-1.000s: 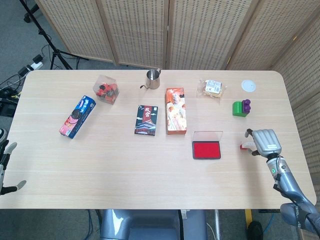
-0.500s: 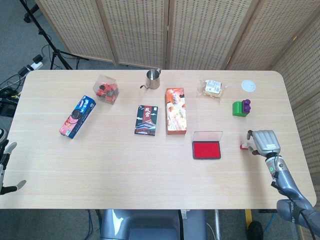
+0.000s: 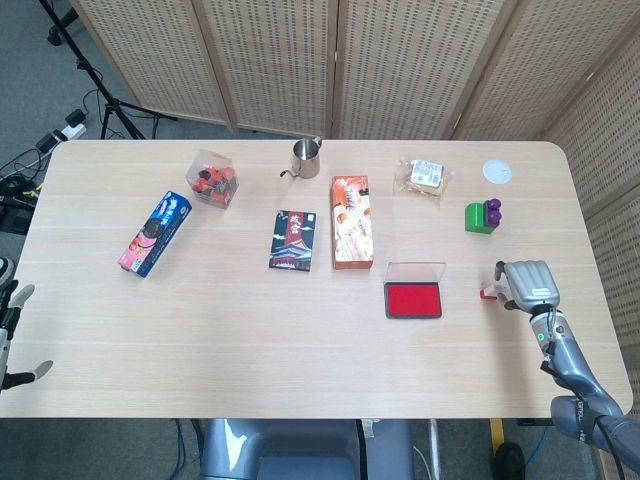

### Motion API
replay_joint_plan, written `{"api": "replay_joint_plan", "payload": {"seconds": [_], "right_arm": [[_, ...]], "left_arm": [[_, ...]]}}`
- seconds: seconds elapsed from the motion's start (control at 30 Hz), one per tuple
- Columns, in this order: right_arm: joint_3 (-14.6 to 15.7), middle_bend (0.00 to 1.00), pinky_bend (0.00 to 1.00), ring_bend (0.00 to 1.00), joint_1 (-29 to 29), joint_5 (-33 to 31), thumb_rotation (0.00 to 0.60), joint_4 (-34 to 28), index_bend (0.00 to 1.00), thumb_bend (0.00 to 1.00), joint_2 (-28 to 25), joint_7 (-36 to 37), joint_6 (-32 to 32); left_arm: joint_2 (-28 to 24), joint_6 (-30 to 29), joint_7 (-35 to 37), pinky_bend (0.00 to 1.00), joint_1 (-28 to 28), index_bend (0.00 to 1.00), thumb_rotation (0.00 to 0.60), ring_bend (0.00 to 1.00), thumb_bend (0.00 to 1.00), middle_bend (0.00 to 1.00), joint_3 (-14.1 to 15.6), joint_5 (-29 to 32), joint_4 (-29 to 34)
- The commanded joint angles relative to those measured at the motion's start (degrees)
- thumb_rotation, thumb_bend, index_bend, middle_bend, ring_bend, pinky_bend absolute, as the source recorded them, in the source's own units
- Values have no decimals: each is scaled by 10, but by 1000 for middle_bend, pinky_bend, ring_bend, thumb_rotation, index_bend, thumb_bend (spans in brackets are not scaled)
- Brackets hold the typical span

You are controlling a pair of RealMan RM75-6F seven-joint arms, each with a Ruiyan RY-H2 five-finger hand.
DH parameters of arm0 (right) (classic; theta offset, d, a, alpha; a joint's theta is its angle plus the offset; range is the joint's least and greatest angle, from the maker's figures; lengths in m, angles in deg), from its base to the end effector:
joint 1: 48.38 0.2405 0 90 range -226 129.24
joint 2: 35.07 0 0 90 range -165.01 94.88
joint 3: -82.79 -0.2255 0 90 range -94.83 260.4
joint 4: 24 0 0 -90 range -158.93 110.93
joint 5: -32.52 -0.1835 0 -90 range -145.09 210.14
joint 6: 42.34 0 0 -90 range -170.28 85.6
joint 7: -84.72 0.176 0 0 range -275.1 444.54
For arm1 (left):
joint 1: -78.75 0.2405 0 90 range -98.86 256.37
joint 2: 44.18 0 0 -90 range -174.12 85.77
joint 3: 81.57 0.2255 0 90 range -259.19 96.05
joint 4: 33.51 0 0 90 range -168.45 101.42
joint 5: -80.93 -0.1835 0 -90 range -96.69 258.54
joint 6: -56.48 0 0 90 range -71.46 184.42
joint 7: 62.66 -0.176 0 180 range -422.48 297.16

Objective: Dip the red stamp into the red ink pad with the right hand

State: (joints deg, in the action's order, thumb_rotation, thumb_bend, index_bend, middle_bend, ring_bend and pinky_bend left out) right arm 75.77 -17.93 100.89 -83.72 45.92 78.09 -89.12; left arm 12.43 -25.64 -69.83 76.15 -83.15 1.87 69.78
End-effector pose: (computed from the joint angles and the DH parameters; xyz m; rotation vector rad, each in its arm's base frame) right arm -0.3125 -0.3548 0.0866 1.6285 -0.9305 0.4701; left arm -0.2797 0.1898 0.1850 -1.3371 -0.9862 -0.7221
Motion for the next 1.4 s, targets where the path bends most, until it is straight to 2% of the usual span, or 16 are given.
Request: {"api": "replay_joint_plan", "payload": {"seconds": [0.03,0.43,0.73,0.87,1.0,1.1,1.27,1.4], "right_arm": [[0,984,1000,1000,1,-1,600,2,449,388,1,-1,2],[2,984,1000,1000,3,-7,600,4,517,416,3,1,16],[0,984,1000,1000,1,7,600,-4,537,441,-5,22,2],[-3,984,1000,1000,-3,31,600,-61,543,446,-45,30,-32],[-6,984,1000,1000,-6,54,600,-150,545,453,-93,15,-64],[-8,984,1000,1000,-5,62,600,-193,549,452,-113,-3,-77],[-21,984,1000,1000,12,50,600,-306,550,453,-144,-91,-87],[-30,984,1000,1000,39,24,600,-348,553,465,-130,-163,-77]], "left_arm": [[-1,-1,2,0,1,0,600,0,0,0,0,-1,0],[-2,-2,8,0,1,0,600,0,0,0,0,2,-4],[-3,-1,9,0,1,0,600,0,0,0,0,3,-3],[-4,-1,12,0,1,0,600,0,0,0,0,2,-3],[-5,1,13,0,1,0,600,0,0,0,2,-1,-3],[-5,1,13,0,1,0,600,0,0,0,3,-2,-3],[-6,3,14,0,0,0,600,0,0,0,3,-3,-3],[-7,5,17,0,-1,0,600,0,0,0,3,-1,-4]]}}
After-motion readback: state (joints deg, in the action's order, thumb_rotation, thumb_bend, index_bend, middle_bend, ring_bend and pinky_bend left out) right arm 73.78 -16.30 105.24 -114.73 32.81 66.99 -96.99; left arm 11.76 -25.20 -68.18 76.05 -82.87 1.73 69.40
